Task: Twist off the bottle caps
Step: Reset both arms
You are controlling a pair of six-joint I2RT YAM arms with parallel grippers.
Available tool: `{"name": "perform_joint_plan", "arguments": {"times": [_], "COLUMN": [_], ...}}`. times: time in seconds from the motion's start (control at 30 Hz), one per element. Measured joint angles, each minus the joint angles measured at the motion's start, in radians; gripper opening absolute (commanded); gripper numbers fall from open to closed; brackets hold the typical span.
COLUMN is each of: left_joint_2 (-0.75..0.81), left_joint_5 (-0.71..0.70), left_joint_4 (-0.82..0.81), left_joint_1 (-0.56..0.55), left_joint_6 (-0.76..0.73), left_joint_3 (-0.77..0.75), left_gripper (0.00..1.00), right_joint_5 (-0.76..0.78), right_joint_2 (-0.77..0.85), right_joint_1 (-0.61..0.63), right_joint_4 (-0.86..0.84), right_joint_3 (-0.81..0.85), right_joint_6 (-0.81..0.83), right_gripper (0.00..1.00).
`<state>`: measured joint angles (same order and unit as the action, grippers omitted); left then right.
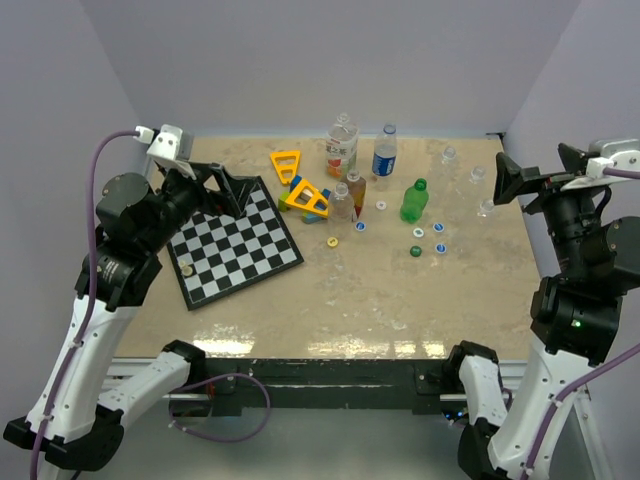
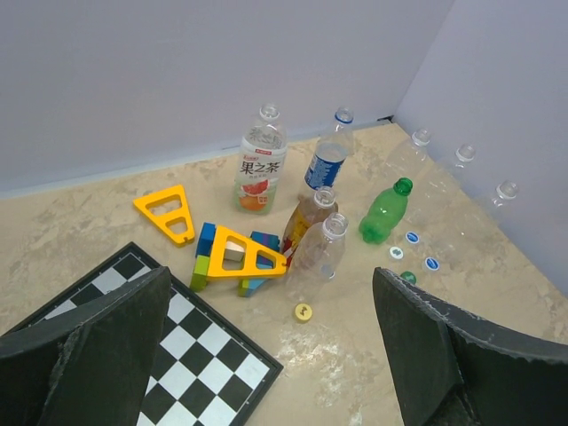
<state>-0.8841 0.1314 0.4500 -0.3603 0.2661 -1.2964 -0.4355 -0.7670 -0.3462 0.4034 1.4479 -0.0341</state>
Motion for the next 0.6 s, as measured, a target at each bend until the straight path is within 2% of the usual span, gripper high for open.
{"name": "perform_joint_plan", "arguments": {"times": [0.6], "left_joint_2": [0.043], "left_joint_5": [-0.003], "left_joint_4": [0.037], "left_joint_1": [0.0], "left_joint_6": [0.0], "left_joint_3": [0.0], "left_gripper": [1.0], "right_joint_5": [0.005], "right_joint_2": [0.053], "right_joint_1": [0.0], "right_joint_4": [-0.008], "right_joint_3": [-0.019], "right_joint_6": [0.002], "right_gripper": [0.98]}}
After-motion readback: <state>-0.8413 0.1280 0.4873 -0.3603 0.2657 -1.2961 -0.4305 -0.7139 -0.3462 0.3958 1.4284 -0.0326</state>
